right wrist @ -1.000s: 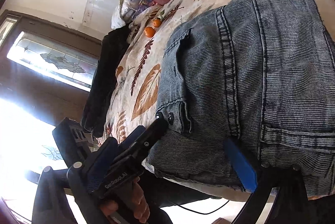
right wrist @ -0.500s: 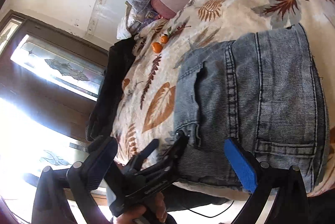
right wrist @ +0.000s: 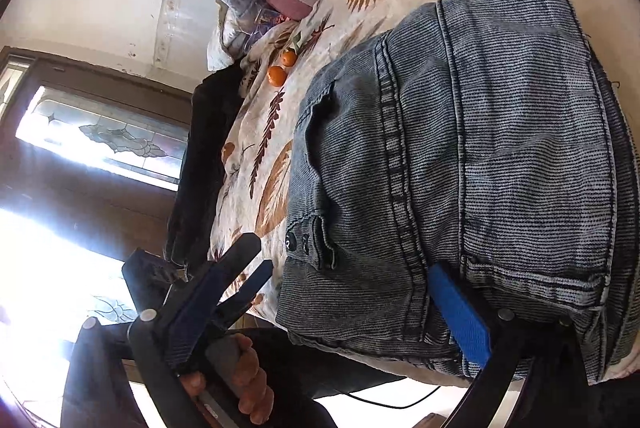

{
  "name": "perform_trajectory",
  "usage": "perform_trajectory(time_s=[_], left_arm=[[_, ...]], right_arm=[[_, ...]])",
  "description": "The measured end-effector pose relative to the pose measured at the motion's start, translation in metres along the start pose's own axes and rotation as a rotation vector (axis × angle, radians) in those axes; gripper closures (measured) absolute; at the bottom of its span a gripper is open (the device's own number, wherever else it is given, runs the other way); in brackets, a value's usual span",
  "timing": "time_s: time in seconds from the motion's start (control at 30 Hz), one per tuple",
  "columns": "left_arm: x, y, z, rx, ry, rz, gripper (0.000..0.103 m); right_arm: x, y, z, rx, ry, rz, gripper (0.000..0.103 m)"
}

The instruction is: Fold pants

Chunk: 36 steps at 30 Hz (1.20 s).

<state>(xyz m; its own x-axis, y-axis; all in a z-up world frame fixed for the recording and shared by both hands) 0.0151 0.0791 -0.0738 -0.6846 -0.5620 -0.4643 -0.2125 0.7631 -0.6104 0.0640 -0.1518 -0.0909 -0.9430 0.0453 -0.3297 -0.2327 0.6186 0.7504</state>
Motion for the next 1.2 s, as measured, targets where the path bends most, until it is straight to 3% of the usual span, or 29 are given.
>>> perform_trajectory(time_s=[0.1, 0.2, 0.33, 0.43, 0.57, 0.6, 0.67, 0.7, 0.73, 0.8, 0.93, 1.2], left_arm=[[0.005, -0.016, -0.002, 0.021, -0.005, 0.058, 0.001], [0.006, -0.024, -0.002, -0.050, -0.040, 0.122, 0.001], [0.004, -0.021, 0.011, -0.125, -0.007, 0.138, 0.001], [0.004, -0.022, 0.006, -0.091, -0.013, 0.134, 0.001], [0.004, -0.029, 0.002, 0.004, -0.004, 0.124, 0.001], [0.004, -0.032, 0.004, 0.021, 0.008, 0.123, 0.002], [0.006, -0.036, 0.011, 0.043, 0.040, 0.121, 0.015], [0.007, -0.037, 0.015, 0.056, 0.064, 0.120, 0.031], [0.009, -0.038, 0.020, 0.061, 0.090, 0.122, 0.043], [0.010, -0.036, 0.026, 0.022, 0.097, 0.127, 0.044], [0.010, -0.030, 0.036, 0.034, 0.144, 0.058, 0.043], [0.012, -0.041, 0.037, -0.055, 0.127, 0.146, 0.053]], right_arm=[[0.000, 0.000, 0.000, -0.004, 0.001, 0.006, 0.000], [0.001, 0.000, -0.001, 0.001, 0.003, 0.009, 0.000], [-0.001, 0.000, 0.000, 0.005, 0.007, 0.008, 0.000], [-0.004, 0.005, -0.003, 0.019, 0.018, 0.029, 0.000], [-0.014, 0.022, -0.031, 0.027, -0.053, -0.023, 0.000], [-0.017, 0.022, -0.035, 0.037, -0.065, -0.036, 0.000], [-0.020, 0.006, -0.031, 0.078, -0.049, -0.008, 0.000], [-0.019, -0.011, -0.024, 0.117, -0.014, 0.041, 0.000], [-0.018, -0.021, -0.023, 0.080, -0.019, 0.079, 0.001], [-0.019, -0.021, -0.032, 0.048, -0.039, 0.094, 0.001], [-0.031, -0.006, -0.051, 0.105, -0.054, 0.038, 0.000], [-0.087, 0.040, -0.074, 0.223, -0.075, -0.110, 0.000]])
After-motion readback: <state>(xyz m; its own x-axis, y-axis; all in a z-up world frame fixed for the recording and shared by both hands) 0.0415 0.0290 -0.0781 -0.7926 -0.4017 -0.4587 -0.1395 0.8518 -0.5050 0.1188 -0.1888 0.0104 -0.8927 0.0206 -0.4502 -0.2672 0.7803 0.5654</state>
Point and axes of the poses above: each gripper's, at about its wrist camera, not at the fingertips, and z roughly the way its jaws point, y to its left, x to its underside, the point moved 3 cm from there along z, roughly the way its jaws point, and after that the axes turned 4 degrees about -z, right-handed, at the moved point
